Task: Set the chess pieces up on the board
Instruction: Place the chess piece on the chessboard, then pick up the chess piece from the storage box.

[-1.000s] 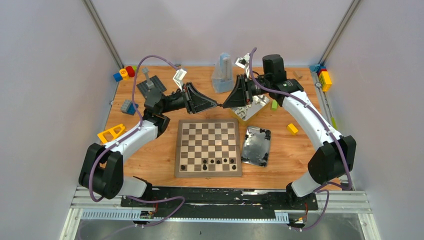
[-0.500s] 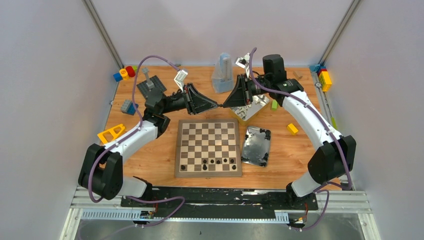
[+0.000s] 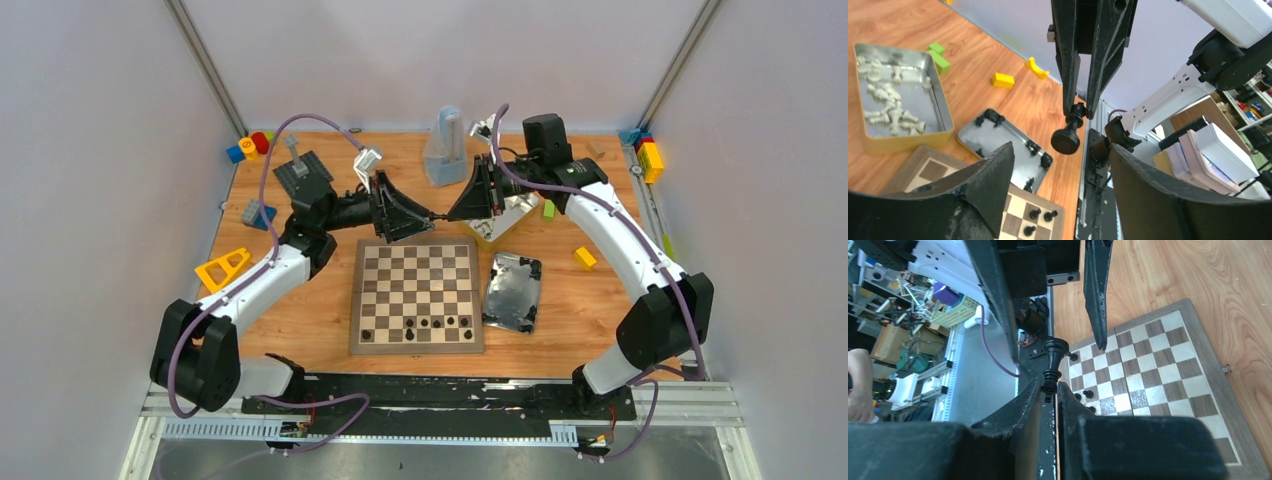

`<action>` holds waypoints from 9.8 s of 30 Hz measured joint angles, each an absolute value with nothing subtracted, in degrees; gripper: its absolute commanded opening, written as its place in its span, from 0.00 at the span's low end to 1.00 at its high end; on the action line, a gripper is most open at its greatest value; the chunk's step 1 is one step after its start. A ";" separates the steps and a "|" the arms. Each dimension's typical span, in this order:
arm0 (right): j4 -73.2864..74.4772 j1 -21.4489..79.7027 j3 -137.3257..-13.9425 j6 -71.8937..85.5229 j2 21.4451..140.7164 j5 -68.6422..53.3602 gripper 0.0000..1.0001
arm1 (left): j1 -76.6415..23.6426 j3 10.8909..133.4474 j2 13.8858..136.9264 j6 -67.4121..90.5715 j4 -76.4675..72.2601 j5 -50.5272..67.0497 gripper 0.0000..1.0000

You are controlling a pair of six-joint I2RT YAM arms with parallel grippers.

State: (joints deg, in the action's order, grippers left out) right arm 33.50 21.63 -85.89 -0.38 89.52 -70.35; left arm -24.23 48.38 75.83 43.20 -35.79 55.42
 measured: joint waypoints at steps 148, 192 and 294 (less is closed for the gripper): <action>80.29 68.88 -106.56 -34.59 122.69 -5.65 0.09 | 12.14 65.63 61.82 5.04 37.45 37.69 1.00; 80.09 68.93 -107.31 -34.65 122.69 -7.07 0.02 | 12.16 65.28 61.47 5.02 37.45 38.26 1.00; 52.05 39.90 -77.82 -26.89 74.96 -14.76 0.92 | 12.49 60.97 55.13 -0.21 35.70 30.65 1.00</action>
